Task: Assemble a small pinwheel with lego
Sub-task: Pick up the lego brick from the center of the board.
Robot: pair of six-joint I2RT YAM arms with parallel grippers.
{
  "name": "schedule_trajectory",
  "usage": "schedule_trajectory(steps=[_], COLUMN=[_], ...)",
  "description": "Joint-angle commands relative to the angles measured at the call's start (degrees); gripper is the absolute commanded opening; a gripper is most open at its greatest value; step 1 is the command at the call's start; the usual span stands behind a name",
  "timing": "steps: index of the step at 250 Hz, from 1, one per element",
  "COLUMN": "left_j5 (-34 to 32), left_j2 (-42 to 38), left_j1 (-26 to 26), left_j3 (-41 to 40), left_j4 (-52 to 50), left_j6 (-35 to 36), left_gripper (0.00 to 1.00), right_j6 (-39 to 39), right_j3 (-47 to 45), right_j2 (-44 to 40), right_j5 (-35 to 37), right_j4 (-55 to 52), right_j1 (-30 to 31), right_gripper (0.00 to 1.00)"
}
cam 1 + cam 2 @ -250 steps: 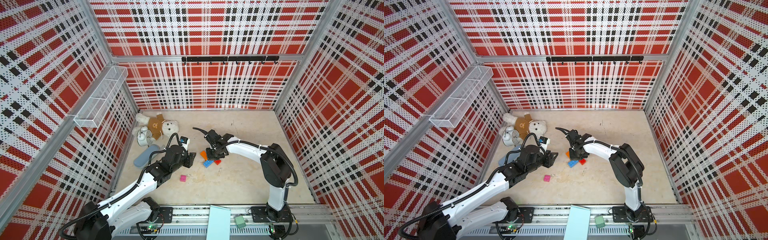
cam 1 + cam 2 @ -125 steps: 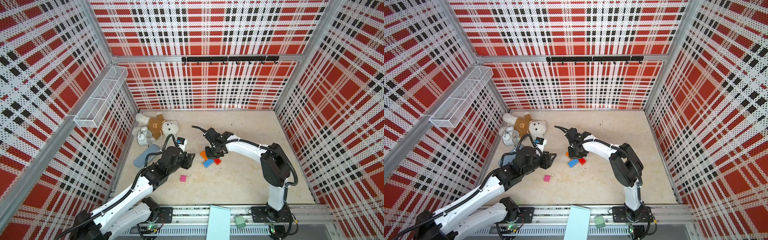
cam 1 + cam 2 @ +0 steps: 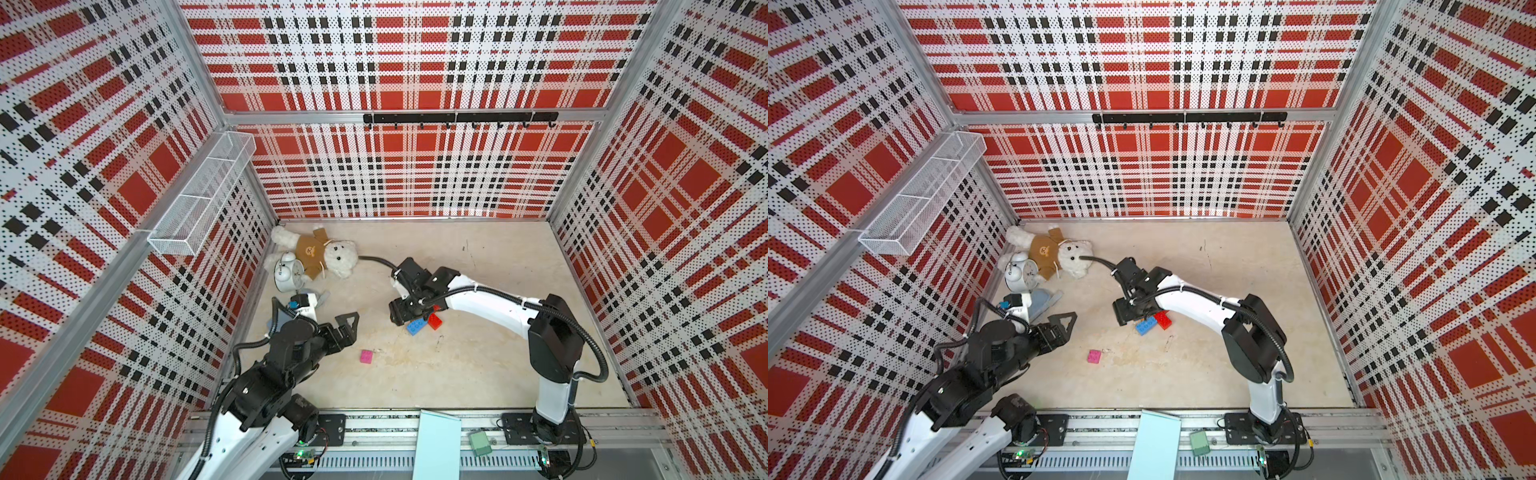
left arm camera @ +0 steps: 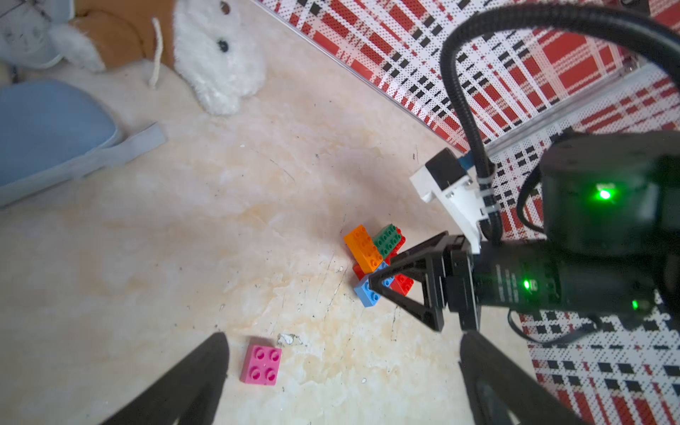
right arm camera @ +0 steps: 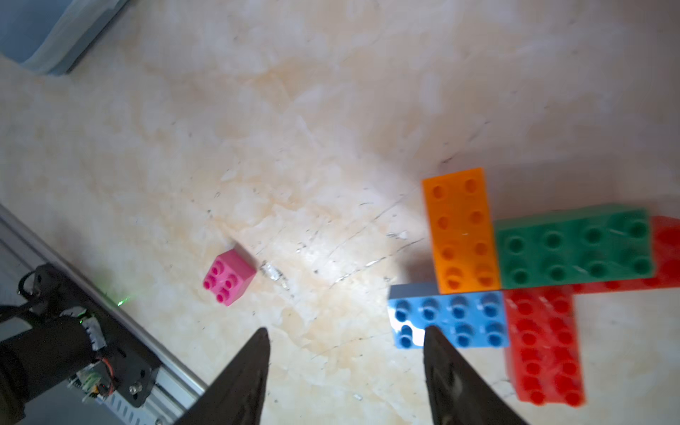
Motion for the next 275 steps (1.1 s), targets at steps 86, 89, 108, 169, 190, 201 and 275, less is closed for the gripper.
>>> schedule_trajectory(steps=[86,89,108,169,190,201,275], left_j5=[-1.35,-1.64,-5.11,-8.08,-9.14,-9.65,-10.32], left_j2=[23.66,24.82,31.89,46.26,48.15,48.93,52.12], left_j1=[-10.14,-10.62,-12.92,-14.74,-15.37,-15.64,-16.00], left_j3=[-10.52,-10.35,-7.60,0.45,1.26,1.58,2.39], left_j4=[5.50,6.05,7.01,6.30,5.53,5.32,6.35], left_j6=[-7.30,-7.05,-4.46,0.05,-0.75,-1.06,-1.37], left_gripper=[0.97,0.97,0.93,0.73,0.70,0.69,0.60], right_j6=[0.89,2.01,3.15,2.78,2.60,2.45,1.58], right_j3=[-4.70,-5.23,-8.92,-16.64,-18.59,-19.36,-20.14], right_j2=[-4.54,-4.91,-7.84,-15.68,-17.05,-17.48,-16.61], right_j5=[5.52,5.37,4.20,3.06,1.84,1.03,-1.89], right_j4=[4.06,4.26,6.13,7.82,8.65,9.16,11.24], right_j1=[-0.62,-0.95,-3.71,-9.36,-11.30,-12.23,-16.15], right_gripper=[0.84,0.84,0.85,0.92,0.95,0.97,1.00])
